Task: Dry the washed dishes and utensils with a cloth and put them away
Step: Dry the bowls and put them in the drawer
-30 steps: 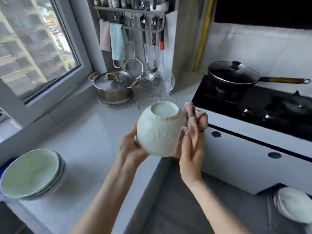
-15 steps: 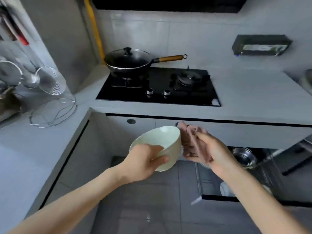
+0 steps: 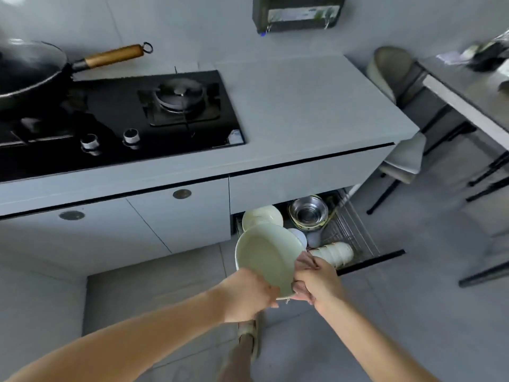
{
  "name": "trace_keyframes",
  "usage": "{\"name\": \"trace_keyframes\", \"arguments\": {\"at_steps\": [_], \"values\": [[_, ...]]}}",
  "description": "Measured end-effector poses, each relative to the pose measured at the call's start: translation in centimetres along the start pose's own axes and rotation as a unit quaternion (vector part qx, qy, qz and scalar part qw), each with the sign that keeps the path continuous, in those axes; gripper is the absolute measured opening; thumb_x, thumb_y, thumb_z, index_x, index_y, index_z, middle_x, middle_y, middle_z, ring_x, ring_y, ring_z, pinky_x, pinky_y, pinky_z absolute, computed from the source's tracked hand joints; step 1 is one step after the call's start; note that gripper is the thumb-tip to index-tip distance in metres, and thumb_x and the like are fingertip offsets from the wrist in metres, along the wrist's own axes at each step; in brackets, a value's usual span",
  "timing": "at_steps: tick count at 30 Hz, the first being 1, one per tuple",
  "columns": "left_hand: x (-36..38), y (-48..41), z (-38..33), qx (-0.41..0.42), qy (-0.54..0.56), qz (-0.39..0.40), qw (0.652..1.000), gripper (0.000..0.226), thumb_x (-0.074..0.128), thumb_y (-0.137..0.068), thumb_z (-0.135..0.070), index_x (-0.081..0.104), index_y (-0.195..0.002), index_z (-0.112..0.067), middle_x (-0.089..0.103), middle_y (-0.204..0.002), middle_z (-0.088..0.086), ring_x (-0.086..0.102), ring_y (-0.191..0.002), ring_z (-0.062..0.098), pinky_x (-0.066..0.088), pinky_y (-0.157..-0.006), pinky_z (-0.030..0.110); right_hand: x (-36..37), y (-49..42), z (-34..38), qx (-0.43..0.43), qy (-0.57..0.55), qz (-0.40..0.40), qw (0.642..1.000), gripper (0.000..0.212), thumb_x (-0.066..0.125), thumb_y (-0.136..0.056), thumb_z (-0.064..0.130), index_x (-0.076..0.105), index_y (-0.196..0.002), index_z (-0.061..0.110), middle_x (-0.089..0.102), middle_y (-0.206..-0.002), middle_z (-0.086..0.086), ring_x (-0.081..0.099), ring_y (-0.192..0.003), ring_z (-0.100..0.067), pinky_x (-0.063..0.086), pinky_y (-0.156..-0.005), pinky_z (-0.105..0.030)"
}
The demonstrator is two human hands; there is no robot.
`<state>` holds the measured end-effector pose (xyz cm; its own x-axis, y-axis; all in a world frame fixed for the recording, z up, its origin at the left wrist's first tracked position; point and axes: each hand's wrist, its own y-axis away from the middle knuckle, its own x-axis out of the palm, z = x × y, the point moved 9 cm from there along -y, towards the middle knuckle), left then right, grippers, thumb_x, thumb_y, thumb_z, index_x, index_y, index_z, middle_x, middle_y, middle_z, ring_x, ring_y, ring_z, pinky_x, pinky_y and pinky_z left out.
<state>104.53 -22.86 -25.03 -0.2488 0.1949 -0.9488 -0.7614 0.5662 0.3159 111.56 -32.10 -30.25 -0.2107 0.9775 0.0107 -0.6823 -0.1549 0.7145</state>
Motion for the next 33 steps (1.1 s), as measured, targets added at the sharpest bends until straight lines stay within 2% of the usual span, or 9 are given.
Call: {"name": "trace_keyframes", "arguments": {"at_steps": [2, 4, 7, 9, 12, 14, 19, 25, 33], "values": [[1.5, -3.4, 1.4, 0.000, 0.079, 0.002, 0.997, 0.036, 0.033, -0.102, -0.033, 0.054, -0.117, -0.008, 0.064, -0.105, 0.013, 0.056, -0.100, 0.033, 0.040, -0.077, 0.039, -2.0, -2.8, 0.0, 0.002, -0.001, -0.041, 0.999, 0.041, 0.038, -0.079, -0.024, 0.035, -0.063, 0.014, 0.026, -0.042, 0.004, 0.026, -0.024, -0.009, 0.030, -0.045, -0.019], [1.0, -5.7, 4.2, -0.016, 0.176, -0.104, 0.979, 0.033, 0.044, -0.097, -0.037, 0.063, -0.106, -0.012, 0.067, -0.097, 0.008, 0.058, -0.095, 0.029, 0.043, -0.078, 0.033, -3.8, -6.0, 0.2, 0.001, 0.009, -0.077, 0.997, 0.031, 0.039, -0.076, -0.026, 0.038, -0.068, 0.004, 0.027, -0.044, 0.002, 0.025, -0.028, -0.008, 0.025, -0.040, -0.015], [2.7, -7.6, 11.9, -0.194, 0.325, -0.268, 0.886, 0.017, 0.060, -0.087, -0.023, 0.069, -0.098, -0.013, 0.069, -0.097, 0.002, 0.063, -0.088, 0.026, 0.040, -0.081, 0.024, -6.4, -11.4, 1.2, -0.008, 0.071, -0.137, 0.988, 0.017, 0.046, -0.072, -0.021, 0.045, -0.085, -0.011, 0.037, -0.053, -0.002, 0.028, -0.041, -0.012, 0.027, -0.037, -0.018], [8.0, -9.3, 16.1, -0.380, 0.450, -0.178, 0.789, 0.030, 0.053, -0.093, -0.026, 0.060, -0.120, -0.015, 0.064, -0.116, 0.003, 0.060, -0.103, 0.025, 0.039, -0.085, 0.026, -7.4, -15.1, 2.1, -0.022, 0.142, -0.144, 0.979, 0.020, 0.051, -0.070, -0.014, 0.054, -0.087, -0.004, 0.044, -0.057, -0.002, 0.036, -0.048, -0.017, 0.035, -0.043, -0.023], [16.3, -14.2, 16.6, -0.426, 0.591, -0.006, 0.685, 0.036, 0.048, -0.095, -0.028, 0.049, -0.127, -0.013, 0.061, -0.101, 0.005, 0.060, -0.085, 0.021, 0.045, -0.064, 0.024, -7.0, -20.7, 3.1, -0.070, 0.268, -0.115, 0.954, 0.033, 0.055, -0.070, -0.004, 0.065, -0.095, 0.014, 0.062, -0.078, 0.004, 0.054, -0.072, -0.019, 0.042, -0.067, -0.026], [20.3, -15.9, 17.2, -0.468, 0.624, 0.003, 0.626, 0.031, 0.049, -0.092, -0.021, 0.053, -0.120, -0.007, 0.058, -0.091, 0.005, 0.055, -0.075, 0.019, 0.044, -0.055, 0.024, -6.4, -24.3, 2.8, -0.093, 0.320, -0.088, 0.939, 0.048, 0.055, -0.069, -0.002, 0.066, -0.108, 0.024, 0.067, -0.090, 0.011, 0.059, -0.083, -0.015, 0.045, -0.075, -0.027], [29.2, -17.7, 16.8, -0.561, 0.629, -0.019, 0.539, 0.029, 0.047, -0.086, -0.005, 0.058, -0.113, -0.007, 0.055, -0.086, 0.003, 0.052, -0.078, 0.021, 0.038, -0.063, 0.024, -4.5, -31.6, -1.8, -0.082, 0.333, 0.010, 0.939, 0.072, 0.055, -0.072, -0.008, 0.056, -0.125, 0.040, 0.064, -0.114, 0.023, 0.060, -0.108, -0.003, 0.044, -0.091, -0.017], [38.8, -19.4, 16.4, -0.636, 0.575, 0.024, 0.515, 0.028, 0.042, -0.086, -0.002, 0.059, -0.108, -0.005, 0.063, -0.095, 0.010, 0.056, -0.084, 0.026, 0.043, -0.068, 0.028, -5.1, -38.6, -5.4, -0.120, 0.337, 0.047, 0.933, 0.075, 0.059, -0.078, -0.006, 0.051, -0.105, 0.064, 0.061, -0.116, 0.029, 0.057, -0.102, 0.010, 0.041, -0.084, -0.004], [46.3, -23.1, 17.1, -0.644, 0.521, 0.066, 0.557, 0.030, 0.042, -0.086, 0.000, 0.056, -0.112, -0.004, 0.065, -0.104, 0.018, 0.059, -0.097, 0.036, 0.041, -0.070, 0.032, -7.1, -44.5, -7.7, -0.158, 0.352, 0.073, 0.920, 0.059, 0.063, -0.081, -0.006, 0.055, -0.119, 0.038, 0.048, -0.138, 0.023, 0.049, -0.120, 0.005, 0.035, -0.088, 0.000]]}}
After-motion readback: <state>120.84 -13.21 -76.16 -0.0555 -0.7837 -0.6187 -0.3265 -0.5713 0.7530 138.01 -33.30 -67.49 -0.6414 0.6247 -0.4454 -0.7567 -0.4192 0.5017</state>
